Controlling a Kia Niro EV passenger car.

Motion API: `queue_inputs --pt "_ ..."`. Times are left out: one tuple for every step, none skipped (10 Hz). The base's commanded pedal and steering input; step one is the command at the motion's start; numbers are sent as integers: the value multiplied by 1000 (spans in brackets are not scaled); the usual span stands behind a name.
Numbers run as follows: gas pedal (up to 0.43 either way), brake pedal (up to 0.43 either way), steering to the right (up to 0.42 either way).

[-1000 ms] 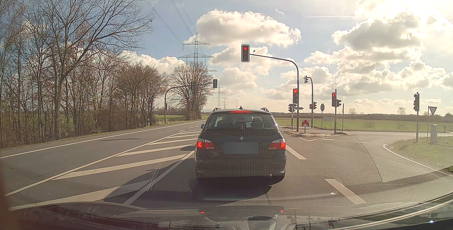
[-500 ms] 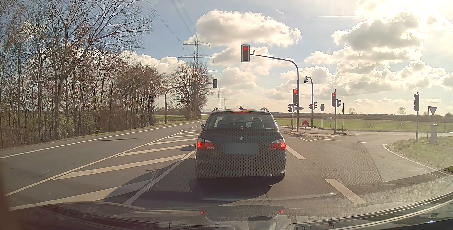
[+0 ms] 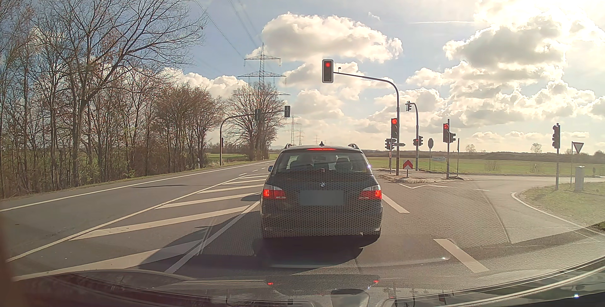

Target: Follow the waypoints while adhering to traffic rules and regulations

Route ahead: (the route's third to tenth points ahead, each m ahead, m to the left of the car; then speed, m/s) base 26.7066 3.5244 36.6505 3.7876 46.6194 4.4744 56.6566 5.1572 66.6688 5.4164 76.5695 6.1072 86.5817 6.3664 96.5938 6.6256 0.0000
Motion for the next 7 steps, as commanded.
queue_inputs --pt "0 262 -4" --pt "0 262 -4" --pt "0 262 -4" --pt "0 262 -4" --pt "0 262 -4" --pt "0 262 -4" --pt "0 262 -4"
